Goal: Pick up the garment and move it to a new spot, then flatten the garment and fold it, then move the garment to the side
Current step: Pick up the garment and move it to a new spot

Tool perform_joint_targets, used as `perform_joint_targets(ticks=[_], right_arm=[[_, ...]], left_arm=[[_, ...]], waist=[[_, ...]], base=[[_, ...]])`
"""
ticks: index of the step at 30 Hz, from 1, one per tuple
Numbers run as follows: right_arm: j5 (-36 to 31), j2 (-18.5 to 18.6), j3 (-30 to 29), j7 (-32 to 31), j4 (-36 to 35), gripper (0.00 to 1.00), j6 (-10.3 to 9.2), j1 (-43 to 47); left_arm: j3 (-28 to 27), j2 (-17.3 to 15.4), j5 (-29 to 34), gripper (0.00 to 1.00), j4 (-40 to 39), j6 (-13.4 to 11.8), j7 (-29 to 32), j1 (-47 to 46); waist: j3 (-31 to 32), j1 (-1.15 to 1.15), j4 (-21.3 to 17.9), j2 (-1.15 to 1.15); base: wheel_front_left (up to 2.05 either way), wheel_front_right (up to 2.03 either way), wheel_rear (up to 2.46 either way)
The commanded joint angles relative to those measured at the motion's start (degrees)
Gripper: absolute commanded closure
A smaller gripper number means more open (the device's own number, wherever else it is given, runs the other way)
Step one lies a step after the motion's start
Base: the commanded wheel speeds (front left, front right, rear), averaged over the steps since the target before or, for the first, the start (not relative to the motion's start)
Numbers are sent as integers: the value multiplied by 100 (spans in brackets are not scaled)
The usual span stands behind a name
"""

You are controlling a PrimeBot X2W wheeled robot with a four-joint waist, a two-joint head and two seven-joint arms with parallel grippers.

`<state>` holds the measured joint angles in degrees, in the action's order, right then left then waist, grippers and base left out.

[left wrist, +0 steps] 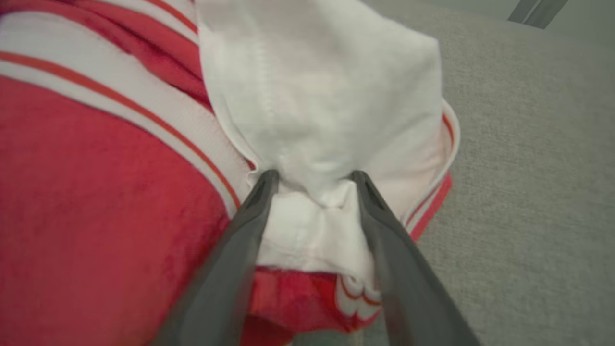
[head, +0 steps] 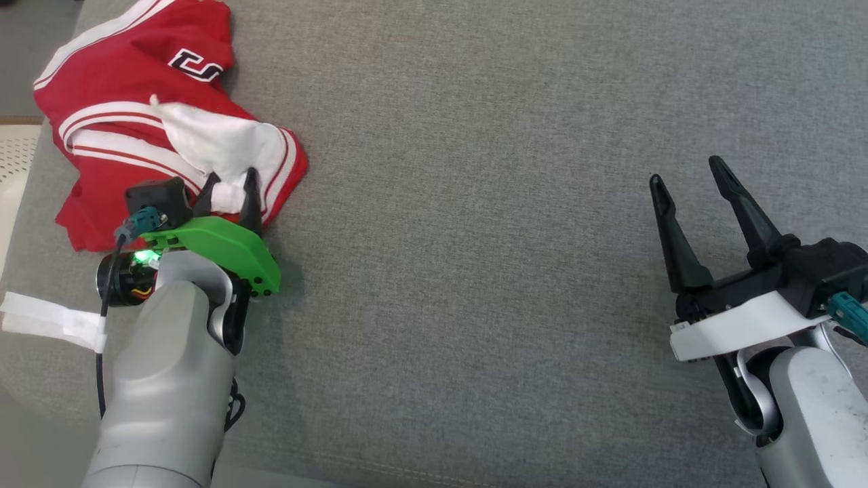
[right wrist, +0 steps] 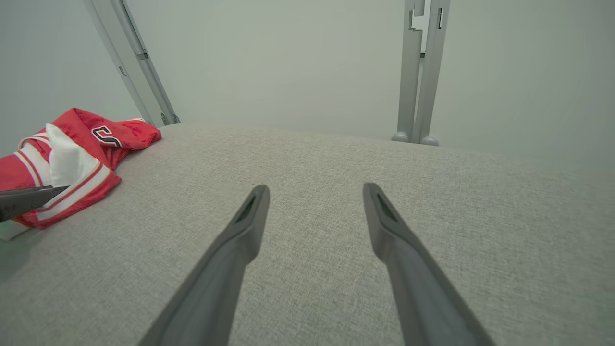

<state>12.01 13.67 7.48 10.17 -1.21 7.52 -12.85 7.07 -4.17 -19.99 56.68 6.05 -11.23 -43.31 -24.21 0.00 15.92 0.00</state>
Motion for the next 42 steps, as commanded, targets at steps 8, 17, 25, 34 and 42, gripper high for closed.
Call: perform_joint_targets(ticks=[8, 17, 25, 34, 42], right_arm=[[-68, -92, -142, 74, 33, 0, -5, 229], [11, -421, -145, 257, 294, 0, -6, 588], [18, -598, -113, 285, 409, 0, -6, 876], [52, -641, -224, 260, 407, 0, -6, 865], [155, -767, -273, 386, 469, 0, -6, 604]], left_arm=[[-44, -320, 186, 100, 7, -228, -380, -34], [-563, -596, 397, 100, -2276, -574, -390, 1229], [-176, -374, 571, 100, -3578, -539, -281, 2248], [1272, 70, 626, 100, -3851, -111, 177, 1948], [2706, 117, 156, 100, -3879, -150, 192, 947]], waist=[[371, 0, -19, 0], [1311, 0, -232, 0], [1871, 0, -747, 0], [1738, 0, -2053, 0], [944, 0, -3148, 0]], base=[[0, 0, 0], [0, 0, 0], [0, 0, 0], [0, 0, 0], [0, 0, 0]])
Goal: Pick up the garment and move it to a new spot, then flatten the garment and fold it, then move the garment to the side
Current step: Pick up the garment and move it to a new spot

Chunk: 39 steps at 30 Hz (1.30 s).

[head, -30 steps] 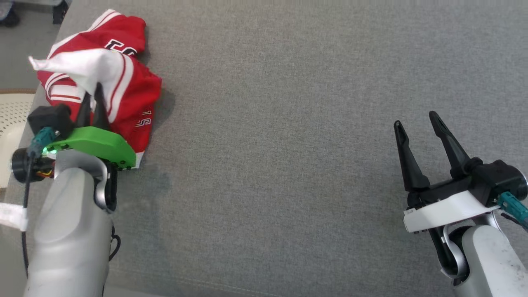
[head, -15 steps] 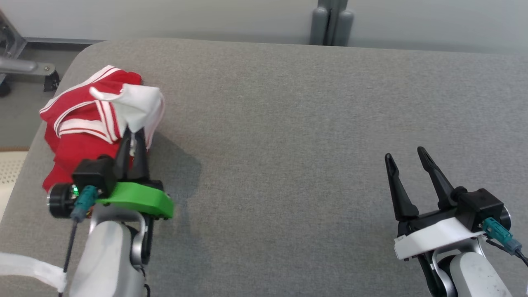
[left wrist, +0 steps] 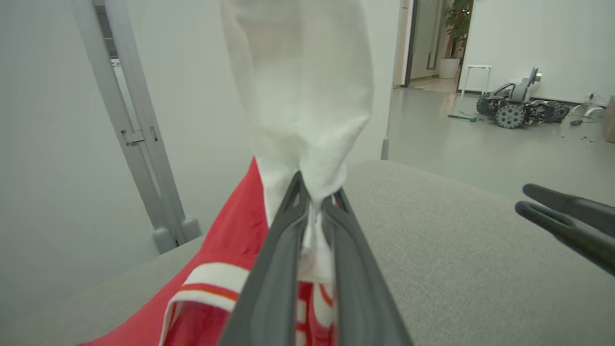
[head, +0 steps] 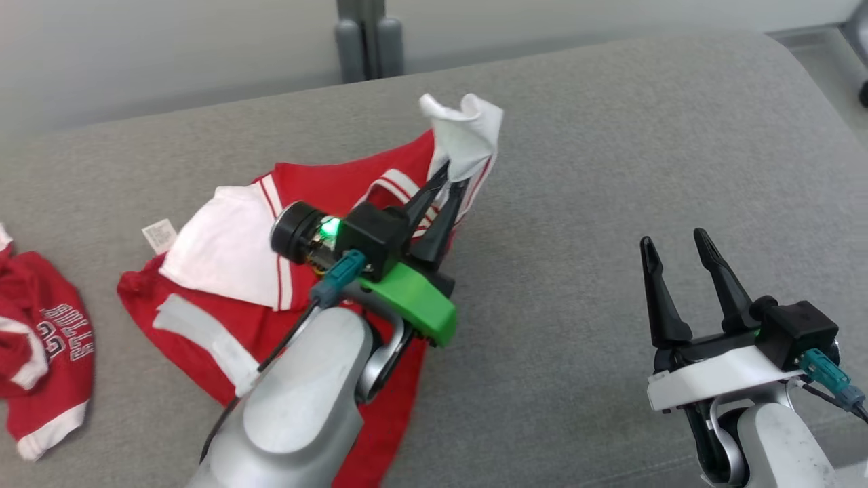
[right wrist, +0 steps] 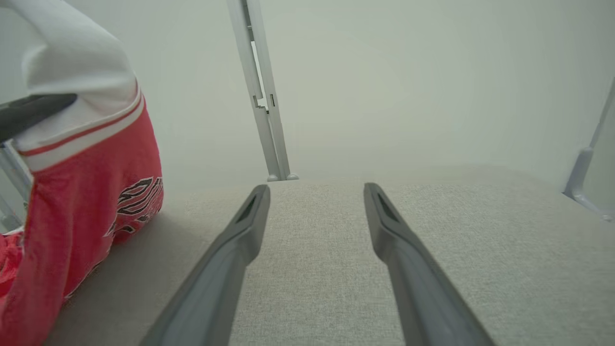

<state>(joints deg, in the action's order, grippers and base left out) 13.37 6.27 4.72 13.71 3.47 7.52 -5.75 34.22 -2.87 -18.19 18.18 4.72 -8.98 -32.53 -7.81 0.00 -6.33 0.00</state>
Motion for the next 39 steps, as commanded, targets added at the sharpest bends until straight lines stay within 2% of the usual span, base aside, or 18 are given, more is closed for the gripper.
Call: perform_joint_targets(ticks=[1, 5, 9, 10, 11, 17, 22, 26, 32, 39], right_arm=[[37, -43, -10, 49, 32, 0, -6, -139], [113, -126, 20, 110, 140, 0, -6, -288], [136, -174, 21, 148, 223, 0, -6, -386], [129, -185, 12, 153, 239, 0, -6, -407], [123, -198, 12, 153, 251, 0, -6, -432], [29, -200, 7, 153, 217, 0, -6, -444], [-17, -117, 19, 151, 231, 0, -6, -276], [-54, -48, 10, 151, 238, 0, -6, -150], [-81, 27, -6, 140, 201, 0, -6, 30], [-89, 75, -41, 24, 99, 0, -6, 159]], left_arm=[[215, -17, -134, 100, -19, -65, -55, -266], [937, -33, -455, 100, 144, -246, -59, -703], [1479, -27, -634, 100, 575, -284, -6, -923], [1580, -23, -654, 76, 656, -295, -41, -958], [1704, -22, -672, 0, 739, -296, -91, -991], [2139, -18, -727, 0, 842, -392, -424, -873], [1880, -75, -780, 0, 652, -739, -589, -511], [1292, -293, -857, 0, 298, -1098, -622, -75], [43, -687, -747, 0, -518, -1546, -615, 855], [-1132, -911, -571, 0, -937, -1611, -616, 1733]], waist=[[-797, 0, -1025, 0], [-1189, 0, -1315, 0], [-1372, 0, -1379, 0], [-1382, 0, -1361, 0], [-1379, 0, -1320, 0], [-1021, 0, -895, 0], [-573, 0, -411, 0], [-272, 0, -27, 0], [-35, 0, 431, 0], [122, 0, 728, 0]], base=[[0, 0, 0], [0, 0, 0], [0, 0, 0], [0, 0, 0], [0, 0, 0], [0, 0, 0], [0, 0, 0], [0, 0, 0], [0, 0, 0], [0, 0, 0]])
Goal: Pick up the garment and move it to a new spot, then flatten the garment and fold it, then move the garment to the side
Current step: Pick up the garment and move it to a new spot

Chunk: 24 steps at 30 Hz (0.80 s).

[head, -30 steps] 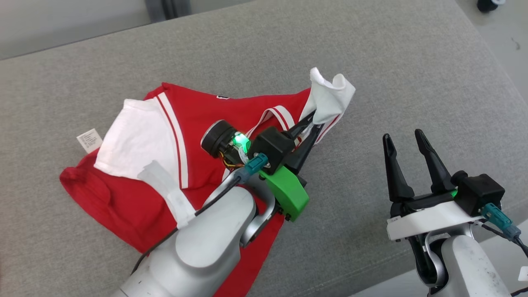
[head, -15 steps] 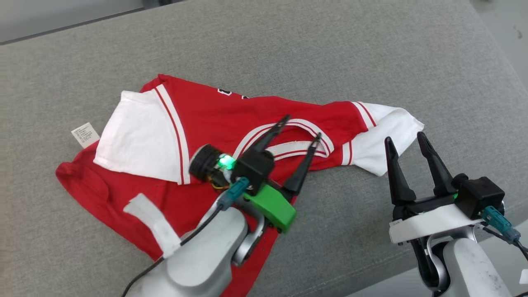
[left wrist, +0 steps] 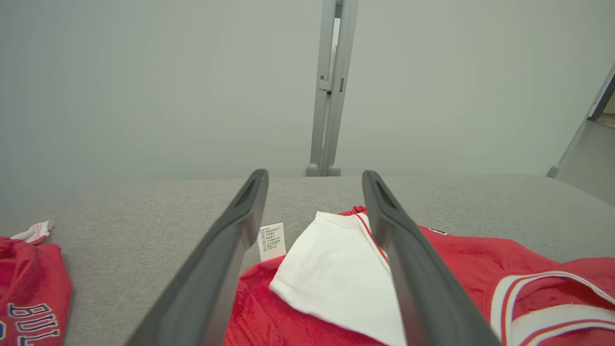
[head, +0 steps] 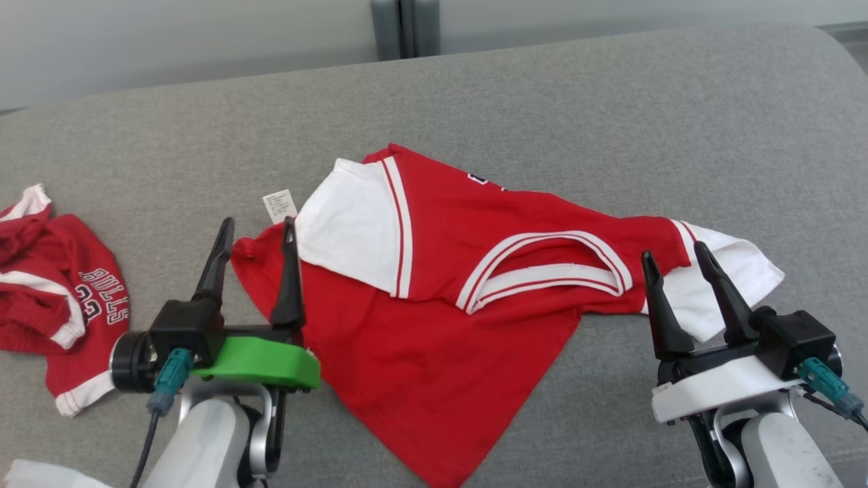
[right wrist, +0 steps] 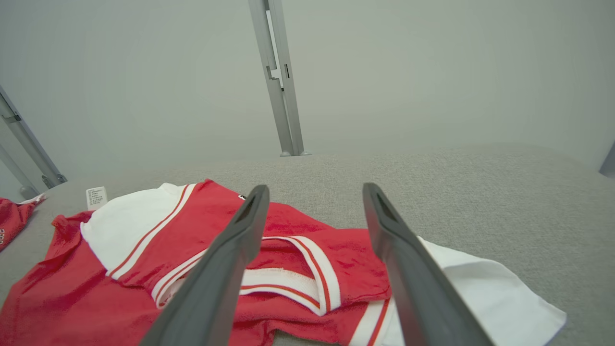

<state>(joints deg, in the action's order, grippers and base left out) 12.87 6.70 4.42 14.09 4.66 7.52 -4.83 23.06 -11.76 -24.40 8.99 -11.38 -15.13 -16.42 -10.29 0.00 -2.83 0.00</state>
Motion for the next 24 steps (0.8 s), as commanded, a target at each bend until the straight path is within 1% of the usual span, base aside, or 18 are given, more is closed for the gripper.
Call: perform_joint_targets(ticks=[1, 4, 9, 13, 19, 24], right_arm=[[-32, 30, -13, -33, -34, 0, -6, 105], [-37, 30, 0, -80, -52, 0, -6, 176], [-43, 11, -51, -144, -84, 0, -6, 370], [-47, 15, -59, -244, -138, 0, -6, 541], [-59, -11, -110, -371, -254, 0, -6, 757], [-83, -44, -149, -436, -353, 0, -6, 844]], left_arm=[[-170, -55, 94, 0, -58, 27, -1, 224], [-484, -91, 207, 0, -150, 140, -1, 509], [-756, -121, 287, 0, -174, 558, -1, 890], [-885, -97, 329, 0, -50, 829, -2, 1116], [-1051, -1, 437, 0, 110, 988, -2, 1388], [-1135, 83, 527, 0, 178, 1059, -2, 1466]], waist=[[398, 0, 397, 0], [478, 0, 407, 0], [660, 0, 360, 0], [797, 0, 300, 0], [955, 0, 256, 0], [969, 0, 271, 0]], base=[[0, 0, 0], [0, 0, 0], [0, 0, 0], [0, 0, 0], [0, 0, 0], [0, 0, 0]])
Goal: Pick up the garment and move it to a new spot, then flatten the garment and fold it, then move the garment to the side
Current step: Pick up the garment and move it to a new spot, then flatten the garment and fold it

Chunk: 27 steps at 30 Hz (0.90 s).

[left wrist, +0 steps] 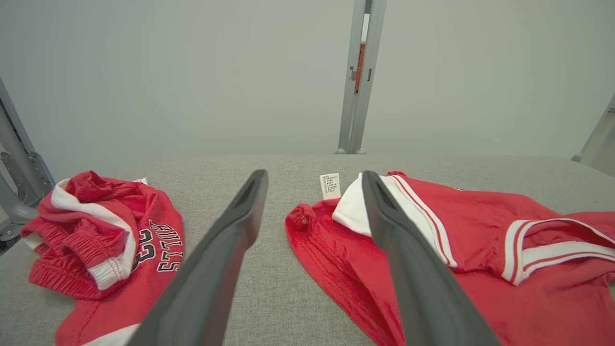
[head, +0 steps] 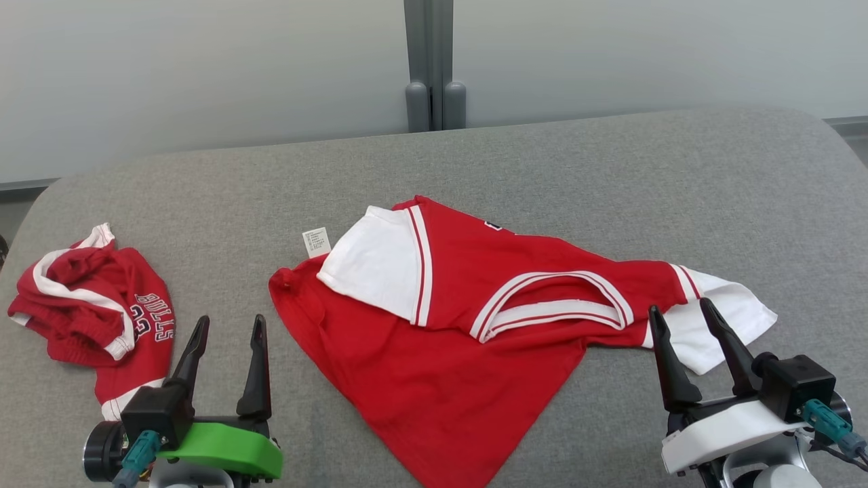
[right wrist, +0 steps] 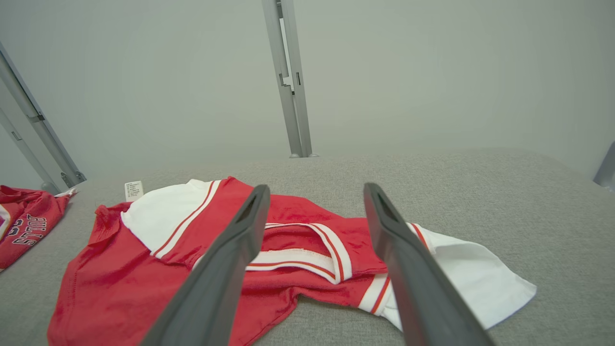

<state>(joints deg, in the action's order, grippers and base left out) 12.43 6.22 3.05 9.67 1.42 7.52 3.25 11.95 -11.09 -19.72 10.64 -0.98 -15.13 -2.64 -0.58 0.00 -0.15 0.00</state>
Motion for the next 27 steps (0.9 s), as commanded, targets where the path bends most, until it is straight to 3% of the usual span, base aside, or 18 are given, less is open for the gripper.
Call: perform_joint_targets(ticks=[1, 19, 23, 27], right_arm=[[-46, -2, -15, -9, -47, 0, -6, 52], [-40, -29, -32, 4, -88, 0, -6, -21], [-4, -3, -57, 5, -169, 0, -6, -158], [0, 43, -32, 25, -239, 0, -6, -355]], left_arm=[[-39, 32, 70, 0, 22, 37, -2, 93], [-248, 199, 352, 0, 58, 172, -2, -25], [-77, 251, 481, 0, 155, 222, 47, -311], [207, 365, 524, 0, 607, 299, 533, -757]], waist=[[-5, 0, 7, 0], [-132, 0, 28, 0], [-407, 0, 44, 0], [-830, 0, 8, 0]], base=[[0, 0, 0], [0, 0, 0], [0, 0, 0], [0, 0, 0]])
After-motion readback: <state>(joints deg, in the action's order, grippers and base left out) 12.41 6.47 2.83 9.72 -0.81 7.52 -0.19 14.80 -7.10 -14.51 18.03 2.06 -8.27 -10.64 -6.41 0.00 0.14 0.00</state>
